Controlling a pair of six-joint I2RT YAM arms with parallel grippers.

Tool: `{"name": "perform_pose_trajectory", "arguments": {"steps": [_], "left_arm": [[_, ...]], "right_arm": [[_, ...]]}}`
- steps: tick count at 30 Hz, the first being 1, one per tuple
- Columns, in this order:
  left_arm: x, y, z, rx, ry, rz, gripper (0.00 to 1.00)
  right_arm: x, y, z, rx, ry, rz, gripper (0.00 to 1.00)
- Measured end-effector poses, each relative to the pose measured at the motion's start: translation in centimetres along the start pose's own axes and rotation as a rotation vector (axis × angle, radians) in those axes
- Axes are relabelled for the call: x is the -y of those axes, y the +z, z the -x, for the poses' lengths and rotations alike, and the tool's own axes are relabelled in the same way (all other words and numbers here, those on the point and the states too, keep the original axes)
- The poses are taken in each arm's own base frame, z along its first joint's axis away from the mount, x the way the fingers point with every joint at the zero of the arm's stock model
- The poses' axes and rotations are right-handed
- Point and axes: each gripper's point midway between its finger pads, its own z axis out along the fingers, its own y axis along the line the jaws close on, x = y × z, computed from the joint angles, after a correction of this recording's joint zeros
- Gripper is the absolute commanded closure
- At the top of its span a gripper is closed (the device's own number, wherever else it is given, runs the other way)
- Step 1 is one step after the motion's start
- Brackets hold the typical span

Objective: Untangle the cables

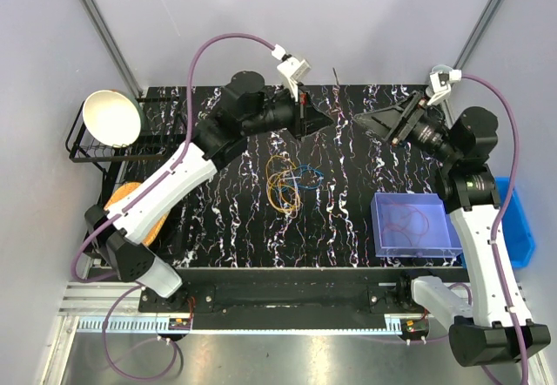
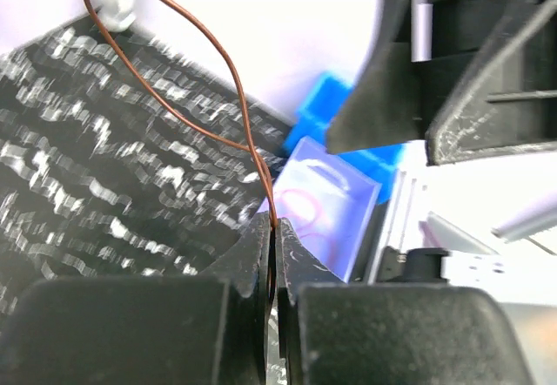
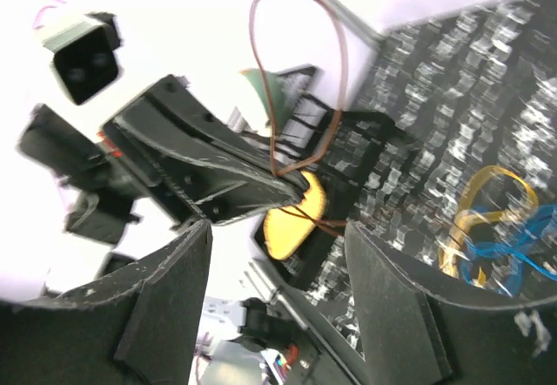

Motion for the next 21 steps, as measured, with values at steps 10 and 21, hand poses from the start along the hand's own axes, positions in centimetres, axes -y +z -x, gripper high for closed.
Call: {"name": "perform_pose_trajectory", "arguments": {"steps": [10, 21], "left_arm": [[4.8, -1.8, 5.1, 0.100, 0.056, -0.184, 1.00], [3.5, 0.2, 2.2, 0.067, -0.081, -0.197, 1.00]], "right_arm": [[-4.4, -0.5, 1.5, 0.044, -0.002, 0.168, 0.34], [-3.6, 1.3, -0.2, -0.009, 0.061, 0.190, 0.38]]}}
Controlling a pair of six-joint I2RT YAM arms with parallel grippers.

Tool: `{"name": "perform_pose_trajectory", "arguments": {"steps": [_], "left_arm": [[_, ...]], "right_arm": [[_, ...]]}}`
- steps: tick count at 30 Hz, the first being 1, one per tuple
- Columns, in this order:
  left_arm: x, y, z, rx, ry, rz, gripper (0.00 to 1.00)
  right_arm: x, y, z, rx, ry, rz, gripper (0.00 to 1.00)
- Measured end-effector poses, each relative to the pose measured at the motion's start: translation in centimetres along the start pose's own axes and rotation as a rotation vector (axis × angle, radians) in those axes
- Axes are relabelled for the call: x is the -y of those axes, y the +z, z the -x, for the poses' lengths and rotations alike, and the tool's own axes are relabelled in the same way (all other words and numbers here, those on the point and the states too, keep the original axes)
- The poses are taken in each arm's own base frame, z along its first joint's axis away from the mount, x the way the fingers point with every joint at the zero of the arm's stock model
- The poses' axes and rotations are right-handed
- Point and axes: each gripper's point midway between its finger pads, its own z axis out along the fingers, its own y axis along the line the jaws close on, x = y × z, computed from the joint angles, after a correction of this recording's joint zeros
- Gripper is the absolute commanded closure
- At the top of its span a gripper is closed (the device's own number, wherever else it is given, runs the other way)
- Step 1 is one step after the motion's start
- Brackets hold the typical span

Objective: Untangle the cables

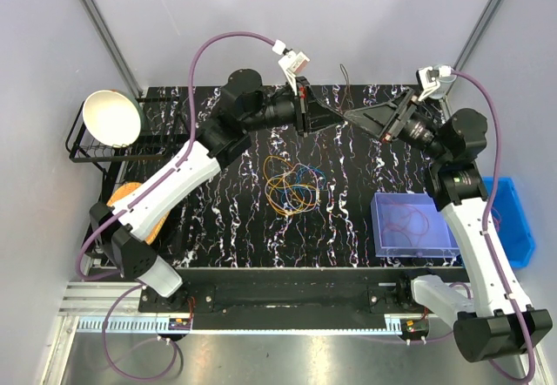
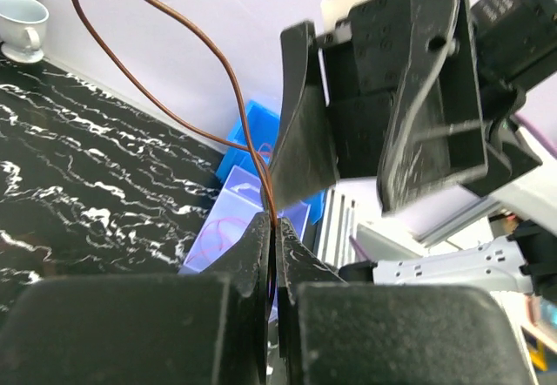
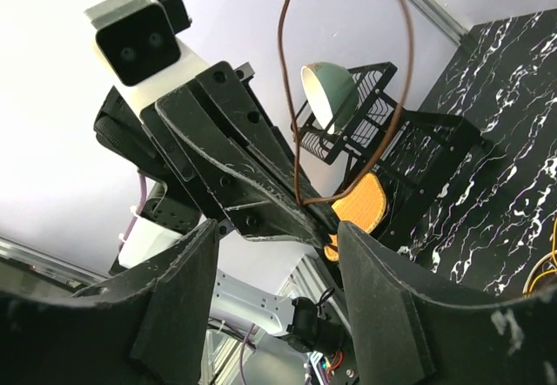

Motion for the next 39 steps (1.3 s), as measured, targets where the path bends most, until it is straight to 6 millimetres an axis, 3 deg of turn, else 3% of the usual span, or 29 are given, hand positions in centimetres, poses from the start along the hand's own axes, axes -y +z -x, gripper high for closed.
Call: {"name": "perform_pose_trajectory", "arguments": {"steps": [12, 17, 24, 27, 28, 29, 31, 32, 35, 38, 39], "left_arm": [[-0.8, 1.0, -0.1, 0.015, -0.040, -0.003, 1.00], [-0.4, 1.5, -1.5, -0.016, -0.048, -0.013, 1.00], [-1.2, 1.9, -2.9, -0.047, -0.050, 0.007, 1.00], [-1.6, 1.9, -3.4, -0.055, -0.055, 0.021, 1.00], [-1.6, 1.9, -3.4, -0.057, -0.055, 0.023, 1.00], [-1.7, 1.9, -3.4, -0.056, -0.054, 0.025, 1.00], [-1.9, 1.9, -3.4, -0.056, -0.055, 0.034, 0.88], [-1.9, 1.9, -3.5, -0.056, -0.057, 0.039, 0.66], [-2.3, 1.9, -3.7, -0.064, -0.051, 0.059, 0.36], [-3.4, 1.6, -4.6, -0.074, -0.056, 0.111, 0.20], [-4.0, 1.3, -5.3, -0.080, -0.060, 0.137, 0.20]], "right_arm": [[2.0, 1.0, 0.1, 0.009, 0.015, -0.045, 0.49], [2.9, 1.6, 0.0, 0.003, 0.025, -0.061, 0.51], [4.0, 1.8, -0.1, 0.005, 0.026, -0.095, 0.76], [4.4, 1.8, -0.2, 0.003, 0.030, -0.110, 0.90], [4.5, 1.8, -0.3, 0.002, 0.031, -0.115, 0.99], [4.7, 1.8, -0.3, 0.002, 0.033, -0.121, 1.00], [5.0, 1.9, -0.3, 0.006, 0.034, -0.132, 1.00], [5.1, 1.9, -0.3, 0.007, 0.035, -0.137, 1.00], [5.5, 1.8, -0.5, 0.000, 0.038, -0.155, 1.00], [5.8, 1.8, -0.5, -0.010, 0.034, -0.197, 1.00], [5.7, 1.8, -0.2, -0.011, 0.025, -0.208, 1.00]]}}
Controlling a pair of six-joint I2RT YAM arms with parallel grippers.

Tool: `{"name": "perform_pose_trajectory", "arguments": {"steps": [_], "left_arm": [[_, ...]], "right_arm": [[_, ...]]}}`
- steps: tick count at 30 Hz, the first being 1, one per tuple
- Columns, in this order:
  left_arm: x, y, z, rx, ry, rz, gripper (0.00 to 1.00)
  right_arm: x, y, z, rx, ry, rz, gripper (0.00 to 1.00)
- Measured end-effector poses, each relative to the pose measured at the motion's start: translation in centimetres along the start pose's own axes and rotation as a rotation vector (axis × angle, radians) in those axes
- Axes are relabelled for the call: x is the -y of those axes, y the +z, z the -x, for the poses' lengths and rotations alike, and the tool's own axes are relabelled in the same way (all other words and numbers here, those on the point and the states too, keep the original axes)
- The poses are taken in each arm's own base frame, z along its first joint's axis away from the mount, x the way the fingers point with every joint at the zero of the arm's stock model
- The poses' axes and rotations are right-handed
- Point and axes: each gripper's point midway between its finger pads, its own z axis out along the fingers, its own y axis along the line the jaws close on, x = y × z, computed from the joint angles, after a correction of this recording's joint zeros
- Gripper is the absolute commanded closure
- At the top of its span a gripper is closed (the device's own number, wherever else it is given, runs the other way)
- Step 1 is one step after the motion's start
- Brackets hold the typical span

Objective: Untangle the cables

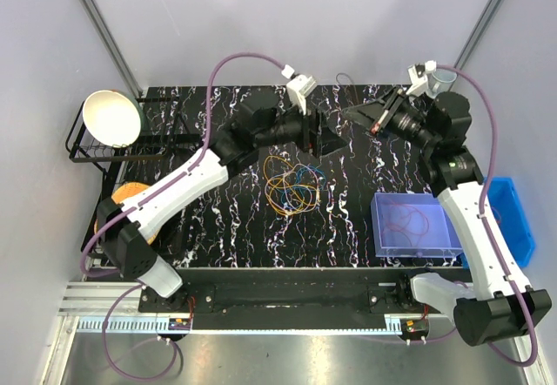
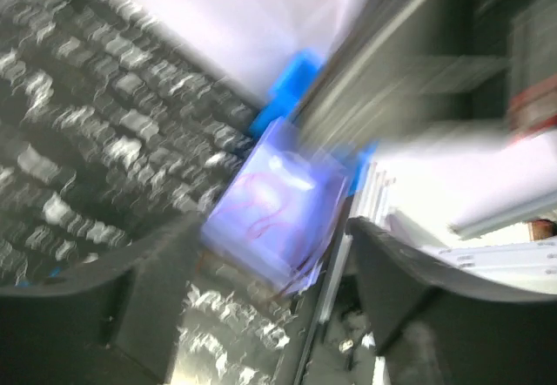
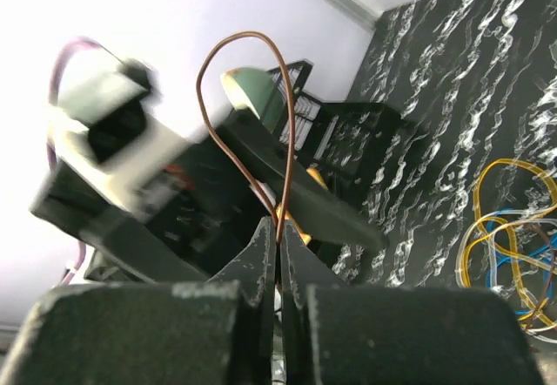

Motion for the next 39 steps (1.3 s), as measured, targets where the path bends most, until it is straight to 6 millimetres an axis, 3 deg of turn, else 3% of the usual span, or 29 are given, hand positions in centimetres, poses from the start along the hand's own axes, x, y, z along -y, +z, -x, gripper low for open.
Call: {"name": "perform_pose_trajectory", "arguments": {"steps": [3, 8, 14, 20, 24, 30, 34, 39], "left_arm": [[-2.2, -1.4, -2.8, -0.037, -0.021, 0.104, 0.19], [-5.2, -4.3, -7.2, -0.065, -0.051, 0.227, 0.19], [-8.4, -5.5, -11.8, -0.107, -0.089, 0.324, 0.23], [-11.2, -7.5, -17.7, -0.206, -0.153, 0.439, 0.23], [-11.7, -10.4, -18.4, -0.230, -0.149, 0.542, 0.22], [-10.3, -15.7, -15.5, -0.151, -0.082, 0.657, 0.20], [-9.5, -20.0, -14.7, -0.092, -0.052, 0.731, 0.20], [-9.4, -23.9, -15.4, -0.066, -0.035, 0.818, 0.19]], "right_arm": [[-1.3, -0.2, 1.4, 0.021, -0.048, -0.017, 1.00], [-5.6, -1.3, 4.2, 0.081, -0.153, 0.010, 1.00], [-10.0, -2.1, 7.2, 0.141, -0.256, 0.037, 1.00], [-11.7, -3.0, 9.1, 0.199, -0.334, 0.003, 1.00], [-11.2, -4.0, 10.3, 0.254, -0.384, -0.079, 1.00], [-8.6, -6.1, 12.7, 0.369, -0.457, -0.301, 1.00], [-7.1, -8.3, 14.7, 0.458, -0.519, -0.463, 1.00], [-6.0, -11.6, 17.1, 0.574, -0.589, -0.656, 1.00]]}}
